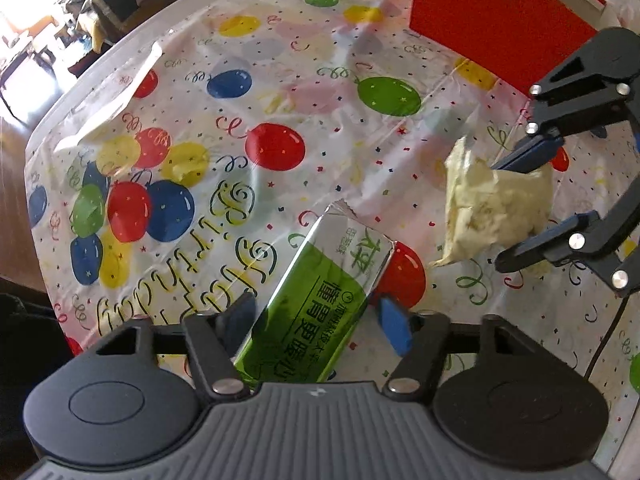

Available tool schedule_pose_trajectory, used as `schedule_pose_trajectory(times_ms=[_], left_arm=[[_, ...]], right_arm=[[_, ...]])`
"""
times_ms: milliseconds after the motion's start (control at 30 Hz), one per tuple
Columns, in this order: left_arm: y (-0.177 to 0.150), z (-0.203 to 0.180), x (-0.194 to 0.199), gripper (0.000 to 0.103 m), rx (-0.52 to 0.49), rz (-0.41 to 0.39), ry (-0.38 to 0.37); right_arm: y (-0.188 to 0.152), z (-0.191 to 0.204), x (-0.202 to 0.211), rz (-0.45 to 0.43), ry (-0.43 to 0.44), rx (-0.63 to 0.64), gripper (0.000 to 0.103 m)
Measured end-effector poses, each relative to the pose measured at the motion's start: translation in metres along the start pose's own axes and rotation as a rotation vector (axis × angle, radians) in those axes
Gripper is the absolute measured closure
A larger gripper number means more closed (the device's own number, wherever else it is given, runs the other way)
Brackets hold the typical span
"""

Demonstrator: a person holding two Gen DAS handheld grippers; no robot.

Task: Organize snacks
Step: 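Grasp the green bar with the left tool while the right tool grasps the pale yellow bag, then carry the green bar with the left tool while the right tool carries the yellow bag to the box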

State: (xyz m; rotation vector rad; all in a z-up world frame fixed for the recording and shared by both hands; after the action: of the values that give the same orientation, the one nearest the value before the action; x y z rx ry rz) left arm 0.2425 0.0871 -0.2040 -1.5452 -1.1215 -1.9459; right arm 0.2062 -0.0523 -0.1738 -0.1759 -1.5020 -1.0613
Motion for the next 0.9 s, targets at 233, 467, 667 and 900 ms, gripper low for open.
schedule_pose_trajectory(times_ms=[233,467,667,900], left_arm=[[-0.002,-0.003,0.002,0.051,0.076,0.004,0.012],[-0.011,-0.013,0.008,0.060,0.181,-0.004,0.042],[-0.019,-0.023,0.014,0.061,0.298,-0.019,0.081],[-0.026,-0.033,0.027,0.061,0.423,-0.056,0.083]], right_arm=[[-0.005,-0.002,0.006,-0.015,-0.012,-0.046,0.060],[-0.011,-0.003,0.018,-0.031,-0.049,-0.098,0.060],[-0.018,-0.007,0.032,-0.054,-0.085,-0.161,0.060],[-0.027,-0.007,0.057,-0.093,-0.132,-0.197,0.060]])
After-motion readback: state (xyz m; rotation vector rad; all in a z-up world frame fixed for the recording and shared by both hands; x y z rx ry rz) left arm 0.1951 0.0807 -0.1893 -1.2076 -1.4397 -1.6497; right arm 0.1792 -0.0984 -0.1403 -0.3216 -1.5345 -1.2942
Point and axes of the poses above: each gripper's, at about its wrist camera, not at the fingertips, and x roughly against the way its jaws point, z to its left, y to its top, the point moved 5 cm from there along -x, roughly the way its jaws point
